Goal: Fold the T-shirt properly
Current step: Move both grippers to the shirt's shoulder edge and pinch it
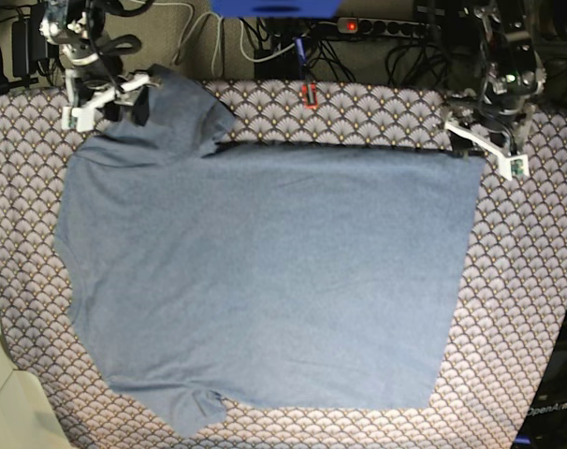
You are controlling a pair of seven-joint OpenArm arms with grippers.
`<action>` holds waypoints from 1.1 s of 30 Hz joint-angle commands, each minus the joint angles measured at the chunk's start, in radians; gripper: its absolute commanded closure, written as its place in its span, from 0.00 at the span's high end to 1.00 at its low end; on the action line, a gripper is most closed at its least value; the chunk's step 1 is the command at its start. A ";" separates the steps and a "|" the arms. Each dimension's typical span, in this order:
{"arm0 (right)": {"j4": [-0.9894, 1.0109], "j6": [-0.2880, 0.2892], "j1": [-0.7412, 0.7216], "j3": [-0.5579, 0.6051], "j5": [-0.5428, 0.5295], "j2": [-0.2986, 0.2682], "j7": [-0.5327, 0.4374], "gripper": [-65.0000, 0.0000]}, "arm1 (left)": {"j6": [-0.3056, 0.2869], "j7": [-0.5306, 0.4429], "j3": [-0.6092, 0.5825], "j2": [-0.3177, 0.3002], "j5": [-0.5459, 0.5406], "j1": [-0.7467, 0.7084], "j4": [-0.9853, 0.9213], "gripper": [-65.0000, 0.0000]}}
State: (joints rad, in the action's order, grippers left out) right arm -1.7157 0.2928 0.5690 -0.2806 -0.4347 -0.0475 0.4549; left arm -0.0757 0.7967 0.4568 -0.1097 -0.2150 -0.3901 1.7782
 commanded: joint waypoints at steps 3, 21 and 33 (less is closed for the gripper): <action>0.003 0.018 0.013 0.039 0.000 0.002 0.066 0.33 | 0.000 -0.021 0.006 -0.008 -0.005 0.026 -0.010 0.62; 0.004 0.018 0.013 0.053 0.003 -0.004 0.068 0.00 | 0.007 -0.127 0.006 0.014 -0.005 0.087 -0.119 0.63; 0.110 0.018 0.003 0.054 0.003 -0.025 0.061 0.00 | 0.001 -0.133 0.053 0.032 -0.007 0.118 -0.119 0.63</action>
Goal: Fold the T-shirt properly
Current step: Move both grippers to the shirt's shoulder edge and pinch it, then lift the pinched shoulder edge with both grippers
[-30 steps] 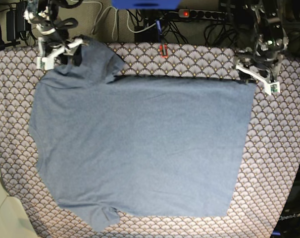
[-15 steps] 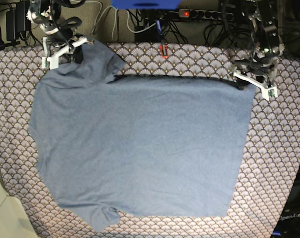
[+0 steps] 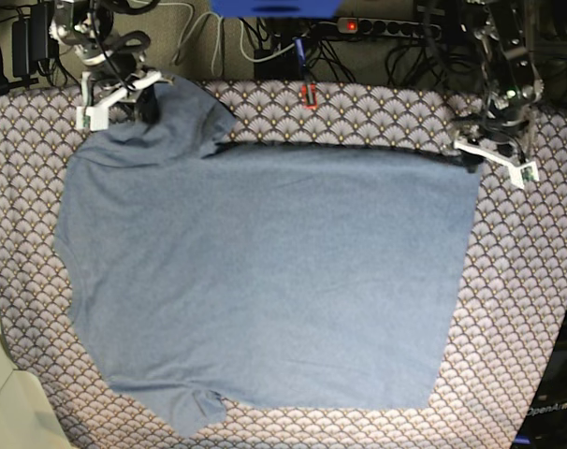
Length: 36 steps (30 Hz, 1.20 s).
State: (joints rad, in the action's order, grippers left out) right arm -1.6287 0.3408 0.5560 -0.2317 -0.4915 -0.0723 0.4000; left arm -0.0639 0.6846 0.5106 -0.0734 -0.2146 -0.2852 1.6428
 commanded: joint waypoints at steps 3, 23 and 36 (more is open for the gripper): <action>0.025 -0.030 0.016 0.005 0.060 -0.001 0.119 0.00 | -0.011 -0.021 -0.005 -0.003 -0.007 0.024 -0.020 0.62; 0.023 -0.030 0.017 0.005 0.060 -0.013 0.121 0.00 | -0.014 -0.021 -0.008 0.014 -0.007 0.060 -0.122 0.03; -0.166 -0.029 0.014 0.012 0.058 -0.073 0.121 0.00 | -0.012 -0.009 -0.008 0.020 -0.007 0.067 0.038 0.01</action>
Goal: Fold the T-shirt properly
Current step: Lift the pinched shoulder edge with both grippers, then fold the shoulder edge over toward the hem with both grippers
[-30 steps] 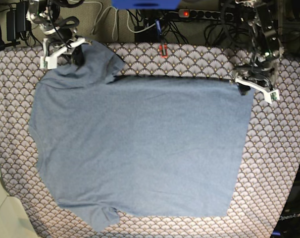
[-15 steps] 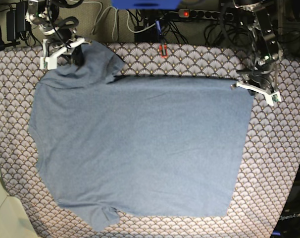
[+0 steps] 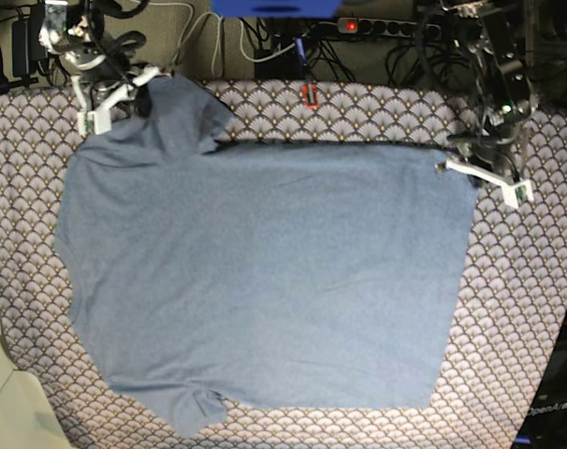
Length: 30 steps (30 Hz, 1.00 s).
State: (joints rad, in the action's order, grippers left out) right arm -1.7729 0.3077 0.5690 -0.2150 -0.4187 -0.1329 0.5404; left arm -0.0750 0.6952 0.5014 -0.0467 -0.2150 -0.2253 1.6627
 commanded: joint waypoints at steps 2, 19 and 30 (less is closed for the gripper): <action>-0.052 0.005 -0.019 -0.001 -0.015 -0.046 -0.018 0.00 | -0.001 -0.019 0.000 -0.006 -0.007 0.019 0.024 0.01; -0.003 0.003 -0.465 -0.001 -0.013 -0.169 0.228 0.00 | 0.007 -0.018 -0.007 -0.015 0.004 0.283 -0.094 0.01; 0.482 0.003 -0.834 0.162 -0.013 -0.241 0.143 0.00 | 0.007 -0.032 -0.076 -0.065 0.006 0.548 -0.421 0.01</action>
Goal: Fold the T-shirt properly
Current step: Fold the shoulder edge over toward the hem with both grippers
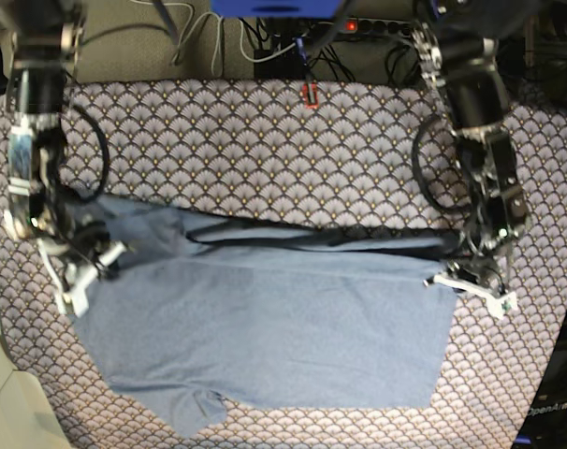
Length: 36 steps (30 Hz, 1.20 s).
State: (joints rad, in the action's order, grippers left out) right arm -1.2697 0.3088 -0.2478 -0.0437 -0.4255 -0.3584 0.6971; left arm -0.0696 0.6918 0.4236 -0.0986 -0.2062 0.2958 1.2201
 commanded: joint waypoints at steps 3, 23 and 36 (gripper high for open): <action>0.106 0.002 -0.094 0.074 0.024 -0.027 -0.106 0.00 | 0.001 -0.050 0.001 -0.034 -0.003 0.081 -0.050 0.01; 0.434 0.002 -0.293 0.135 0.347 0.042 -0.330 0.00 | 0.003 -0.297 -0.170 -0.097 -0.005 0.187 -0.294 0.01; 0.448 0.002 -0.313 0.135 0.348 0.040 -0.327 0.00 | 0.003 -0.298 -0.171 -0.099 -0.005 0.240 -0.299 0.01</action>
State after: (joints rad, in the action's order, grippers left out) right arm -0.8066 0.3145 -0.5274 0.0948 -0.0776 -0.3073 0.3950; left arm -0.0681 0.4191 0.2523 -0.1852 -0.2073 0.5056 0.9039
